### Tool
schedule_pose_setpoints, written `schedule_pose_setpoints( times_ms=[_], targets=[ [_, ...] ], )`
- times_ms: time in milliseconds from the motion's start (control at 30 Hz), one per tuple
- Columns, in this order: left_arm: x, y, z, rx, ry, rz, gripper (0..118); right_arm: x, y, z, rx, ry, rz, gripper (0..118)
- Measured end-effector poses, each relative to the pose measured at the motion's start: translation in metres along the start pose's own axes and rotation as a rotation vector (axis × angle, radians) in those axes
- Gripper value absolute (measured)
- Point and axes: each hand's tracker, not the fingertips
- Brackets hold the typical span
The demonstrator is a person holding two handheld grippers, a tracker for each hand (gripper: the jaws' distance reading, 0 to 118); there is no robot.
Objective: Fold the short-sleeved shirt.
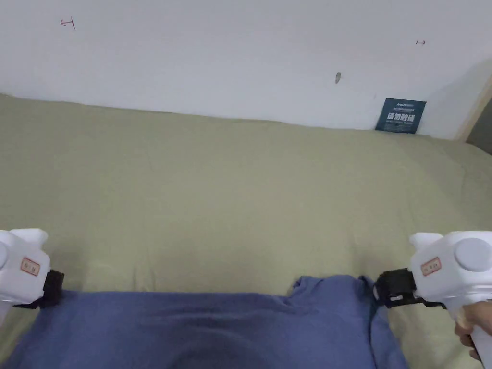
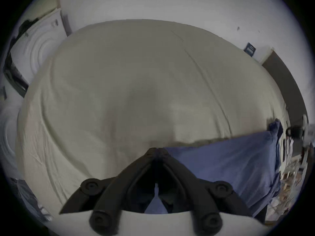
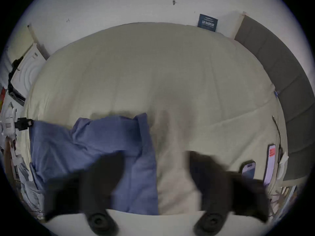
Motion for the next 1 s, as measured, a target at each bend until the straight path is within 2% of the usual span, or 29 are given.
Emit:
schedule_pose_setpoints(
  times_ms=[133, 200, 233, 300, 333, 367, 400, 433, 533, 800, 1000],
  targets=[
    [-0.002, 0.0, 0.0, -0.021, -0.016, 0.031, 1, -0.011, 0.014, -0.034, -0.039, 0.032, -0.007, 98],
    [-0.004, -0.002, -0.003, -0.029, -0.019, 0.036, 1, -0.018, 0.017, -0.052, -0.044, 0.011, 0.012, 94],
    [-0.002, -0.001, -0.001, -0.033, -0.022, 0.035, 1, -0.019, 0.018, -0.057, -0.038, -0.037, 0.037, 81],
    [-0.004, -0.003, -0.003, -0.042, -0.025, 0.038, 1, -0.022, 0.02, -0.061, -0.041, -0.097, 0.092, 19],
    [-0.006, -0.005, -0.002, -0.042, -0.033, 0.042, 1, -0.022, 0.019, -0.059, -0.036, -0.059, 0.083, 2],
    [-0.005, -0.003, 0.002, -0.041, -0.041, 0.044, 1, -0.021, 0.019, -0.054, -0.017, 0.013, 0.053, 2],
    [-0.006, -0.004, 0.004, -0.04, -0.043, 0.047, 1, -0.019, 0.017, -0.045, 0.01, 0.037, 0.009, 2],
    [-0.007, -0.005, 0.009, -0.035, -0.048, 0.051, 1, -0.017, 0.017, -0.036, 0.022, 0.01, -0.001, 2],
    [-0.011, -0.004, 0.027, -0.005, -0.076, 0.056, 1, -0.016, 0.014, -0.006, 0.042, 0.013, 0.043, 2],
    [-0.014, -0.028, 0.11, 0.101, -0.097, -0.013, 1, -0.012, -0.008, 0.087, 0.117, 0.049, 0.055, 2],
    [-0.019, -0.085, 0.166, 0.143, -0.142, -0.033, 1, 0.001, -0.062, 0.145, 0.125, 0.098, 0.04, 2]
  ],
)
